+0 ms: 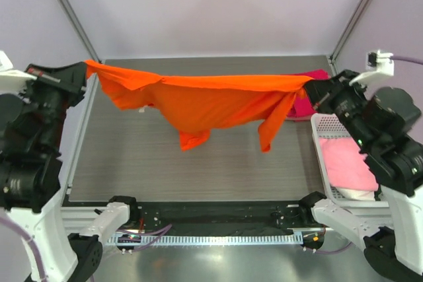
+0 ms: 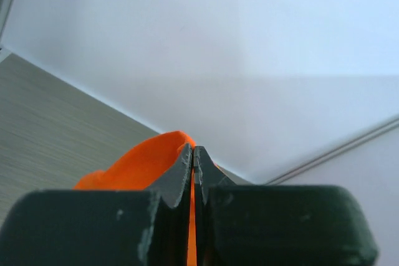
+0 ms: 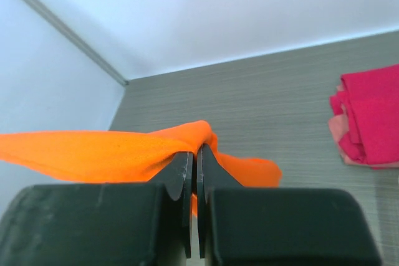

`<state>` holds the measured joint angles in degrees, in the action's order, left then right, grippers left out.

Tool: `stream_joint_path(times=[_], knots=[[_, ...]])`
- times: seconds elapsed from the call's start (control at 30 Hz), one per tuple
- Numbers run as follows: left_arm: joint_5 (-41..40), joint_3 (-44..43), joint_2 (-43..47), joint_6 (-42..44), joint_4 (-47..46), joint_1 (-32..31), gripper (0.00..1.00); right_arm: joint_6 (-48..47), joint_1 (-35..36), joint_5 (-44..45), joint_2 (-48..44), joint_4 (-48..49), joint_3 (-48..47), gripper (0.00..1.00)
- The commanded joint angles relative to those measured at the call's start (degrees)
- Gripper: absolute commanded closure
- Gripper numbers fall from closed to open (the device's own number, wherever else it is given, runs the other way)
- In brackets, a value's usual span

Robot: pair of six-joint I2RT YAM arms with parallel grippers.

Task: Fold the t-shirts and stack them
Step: Flatten the tshirt out

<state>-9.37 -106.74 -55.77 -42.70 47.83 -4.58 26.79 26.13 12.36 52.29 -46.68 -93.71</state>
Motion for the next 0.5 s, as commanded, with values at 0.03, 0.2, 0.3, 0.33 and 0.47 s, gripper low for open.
stream_joint_path(times=[0.03,0.2,0.3,0.33,0.47], knots=[[2.2,-5.4,0.0,0.7,7.0,0.2,1.0,-1.3,-0.2,-9.1,-3.9,-1.7,-1.8,0.99],[3.4,-3.3,-0.7,-1.0,4.7,0.3,1.0,-2.0,-0.3,-11.6,-2.8,-0.2,4.1,0.99],[4.4,-0.5,-3.1,-1.5,1.7,0.3,1.0,-2.7,-0.2,-9.2,-0.6,1.5,6.3,0.99],[4.7,0.4,-4.5,-1.5,0.9,0.2,1.0,-3.0,-0.2,-9.1,0.2,2.7,6.9,0.99],[4.1,0.7,-4.4,-1.0,0.2,0.2,1.0,-3.1,-0.3,-14.0,2.9,5.7,9.2,0.99]])
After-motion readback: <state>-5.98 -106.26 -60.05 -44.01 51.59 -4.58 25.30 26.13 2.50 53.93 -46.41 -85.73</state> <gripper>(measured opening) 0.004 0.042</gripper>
